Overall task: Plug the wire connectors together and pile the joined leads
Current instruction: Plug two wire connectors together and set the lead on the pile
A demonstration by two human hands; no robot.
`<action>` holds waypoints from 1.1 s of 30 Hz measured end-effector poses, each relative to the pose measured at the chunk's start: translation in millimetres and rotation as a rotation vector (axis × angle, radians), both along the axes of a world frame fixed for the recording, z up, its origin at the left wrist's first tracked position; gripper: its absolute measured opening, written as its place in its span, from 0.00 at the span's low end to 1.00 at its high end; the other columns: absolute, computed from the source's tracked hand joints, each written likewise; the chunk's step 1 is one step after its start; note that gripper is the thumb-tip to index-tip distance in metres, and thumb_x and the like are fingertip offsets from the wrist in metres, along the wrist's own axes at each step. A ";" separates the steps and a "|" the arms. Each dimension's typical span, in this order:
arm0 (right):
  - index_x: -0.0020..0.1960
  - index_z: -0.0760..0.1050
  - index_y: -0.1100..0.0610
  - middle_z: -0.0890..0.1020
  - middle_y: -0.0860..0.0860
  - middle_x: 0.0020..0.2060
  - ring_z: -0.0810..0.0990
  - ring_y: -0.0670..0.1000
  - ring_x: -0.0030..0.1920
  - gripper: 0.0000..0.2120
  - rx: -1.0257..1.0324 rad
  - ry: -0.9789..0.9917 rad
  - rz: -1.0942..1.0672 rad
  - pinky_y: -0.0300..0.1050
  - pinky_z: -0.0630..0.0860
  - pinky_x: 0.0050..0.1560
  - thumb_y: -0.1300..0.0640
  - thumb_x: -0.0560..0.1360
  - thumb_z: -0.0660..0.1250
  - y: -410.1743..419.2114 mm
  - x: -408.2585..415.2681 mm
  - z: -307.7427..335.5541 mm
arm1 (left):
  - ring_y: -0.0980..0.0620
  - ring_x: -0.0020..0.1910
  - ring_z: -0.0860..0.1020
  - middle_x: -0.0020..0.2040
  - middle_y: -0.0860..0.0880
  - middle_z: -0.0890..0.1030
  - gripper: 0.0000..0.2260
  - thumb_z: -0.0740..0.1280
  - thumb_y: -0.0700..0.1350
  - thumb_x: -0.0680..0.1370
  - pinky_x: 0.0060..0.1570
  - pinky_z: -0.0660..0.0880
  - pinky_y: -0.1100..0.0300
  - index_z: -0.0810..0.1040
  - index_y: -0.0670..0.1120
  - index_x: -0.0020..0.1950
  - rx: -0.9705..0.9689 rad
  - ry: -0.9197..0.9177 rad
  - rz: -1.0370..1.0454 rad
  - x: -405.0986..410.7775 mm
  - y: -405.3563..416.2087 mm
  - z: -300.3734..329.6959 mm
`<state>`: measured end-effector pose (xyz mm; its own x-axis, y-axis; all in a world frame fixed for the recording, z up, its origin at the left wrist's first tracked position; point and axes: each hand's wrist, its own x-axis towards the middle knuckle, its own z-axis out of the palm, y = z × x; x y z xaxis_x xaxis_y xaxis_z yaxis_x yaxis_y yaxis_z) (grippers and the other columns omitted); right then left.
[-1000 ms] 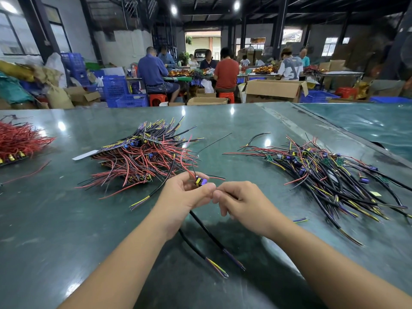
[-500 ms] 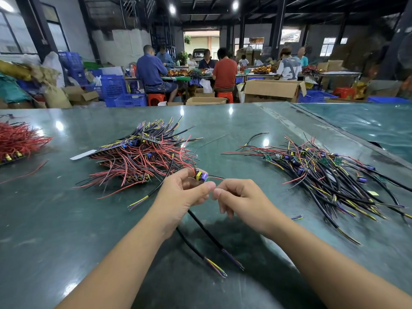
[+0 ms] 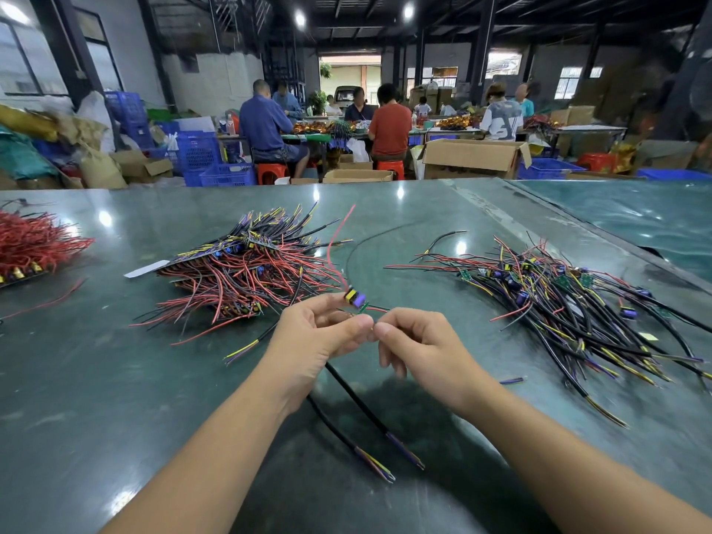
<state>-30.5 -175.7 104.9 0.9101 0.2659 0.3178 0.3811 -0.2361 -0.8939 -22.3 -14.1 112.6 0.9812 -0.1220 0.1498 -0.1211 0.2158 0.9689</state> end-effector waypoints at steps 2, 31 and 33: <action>0.39 0.75 0.60 0.77 0.47 0.26 0.70 0.46 0.24 0.12 0.041 -0.040 -0.030 0.37 0.67 0.29 0.62 0.79 0.60 2.0 0.9 -0.5 | 0.55 0.35 0.83 0.36 0.49 0.84 0.20 0.76 0.47 0.59 0.33 0.76 0.67 0.80 0.46 0.49 -0.036 -0.005 0.013 0.7 -0.2 0.3; 0.51 0.75 0.50 0.76 0.43 0.33 0.72 0.49 0.36 0.08 -0.549 -0.266 -0.057 0.49 0.74 0.42 0.51 0.81 0.58 -0.4 -2.9 -0.7 | 0.59 0.30 0.80 0.31 0.51 0.83 0.19 0.53 0.50 0.83 0.28 0.74 0.69 0.78 0.44 0.43 -0.191 -0.058 0.417 14.3 21.3 9.3; 0.52 0.76 0.51 0.78 0.44 0.38 0.75 0.51 0.40 0.08 -0.540 -0.318 -0.071 0.50 0.74 0.43 0.52 0.81 0.58 -1.4 -1.8 -0.5 | 0.59 0.29 0.79 0.30 0.52 0.82 0.19 0.52 0.51 0.83 0.28 0.73 0.69 0.78 0.46 0.43 -0.255 -0.044 0.491 17.6 28.8 9.8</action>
